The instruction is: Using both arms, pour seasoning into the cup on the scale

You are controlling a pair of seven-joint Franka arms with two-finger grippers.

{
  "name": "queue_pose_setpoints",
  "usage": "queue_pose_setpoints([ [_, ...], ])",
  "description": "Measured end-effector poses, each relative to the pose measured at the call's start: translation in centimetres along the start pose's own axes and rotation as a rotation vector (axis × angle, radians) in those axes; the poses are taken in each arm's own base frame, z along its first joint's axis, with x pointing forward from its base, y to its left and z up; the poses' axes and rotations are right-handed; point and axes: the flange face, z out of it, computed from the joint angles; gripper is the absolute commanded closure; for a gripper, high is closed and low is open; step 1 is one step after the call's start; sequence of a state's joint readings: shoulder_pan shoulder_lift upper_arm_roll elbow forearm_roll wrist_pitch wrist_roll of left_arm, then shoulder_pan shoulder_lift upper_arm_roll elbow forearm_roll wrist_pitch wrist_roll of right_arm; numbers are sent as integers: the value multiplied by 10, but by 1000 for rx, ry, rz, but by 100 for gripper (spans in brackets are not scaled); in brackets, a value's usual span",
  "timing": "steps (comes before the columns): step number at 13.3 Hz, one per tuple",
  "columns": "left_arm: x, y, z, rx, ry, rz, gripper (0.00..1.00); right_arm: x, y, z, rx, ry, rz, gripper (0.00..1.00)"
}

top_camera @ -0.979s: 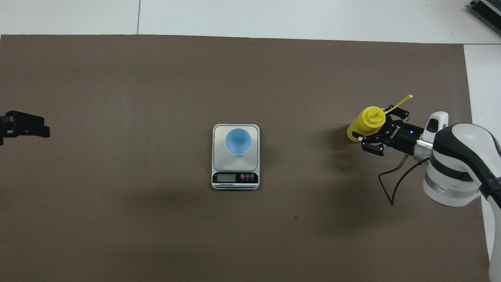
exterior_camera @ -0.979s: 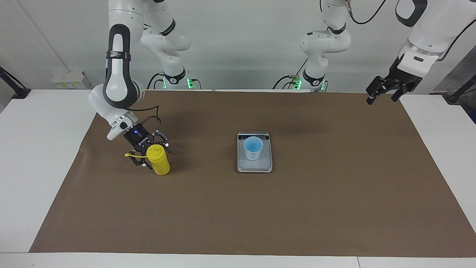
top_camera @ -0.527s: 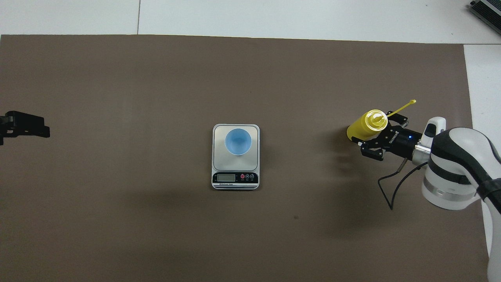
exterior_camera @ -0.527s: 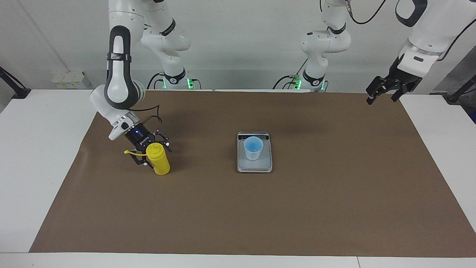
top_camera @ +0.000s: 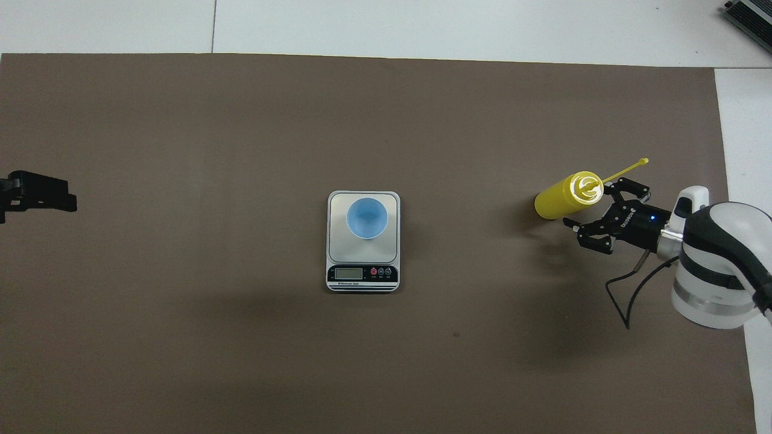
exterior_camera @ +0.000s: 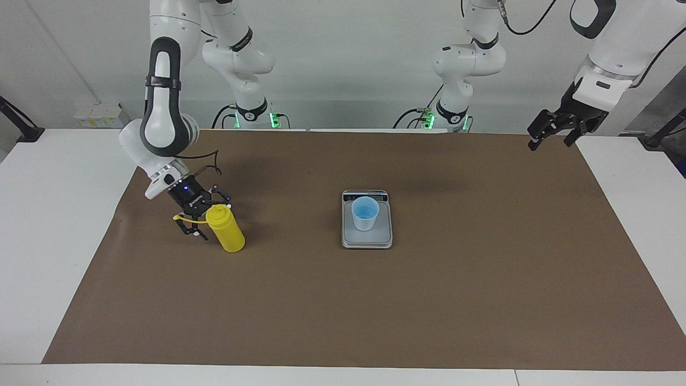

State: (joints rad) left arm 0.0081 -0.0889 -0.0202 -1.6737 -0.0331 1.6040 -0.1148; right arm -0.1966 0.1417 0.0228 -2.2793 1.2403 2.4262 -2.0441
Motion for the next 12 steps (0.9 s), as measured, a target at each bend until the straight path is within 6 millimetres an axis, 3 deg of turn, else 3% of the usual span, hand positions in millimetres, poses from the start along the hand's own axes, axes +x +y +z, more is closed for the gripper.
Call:
queue_pose_setpoints([
  [8, 0, 0, 0, 0, 0, 0, 0, -53, 31, -51, -28, -134, -52, 0],
  [12, 0, 0, 0, 0, 0, 0, 0, -62, 45, -80, -63, -167, -73, 0],
])
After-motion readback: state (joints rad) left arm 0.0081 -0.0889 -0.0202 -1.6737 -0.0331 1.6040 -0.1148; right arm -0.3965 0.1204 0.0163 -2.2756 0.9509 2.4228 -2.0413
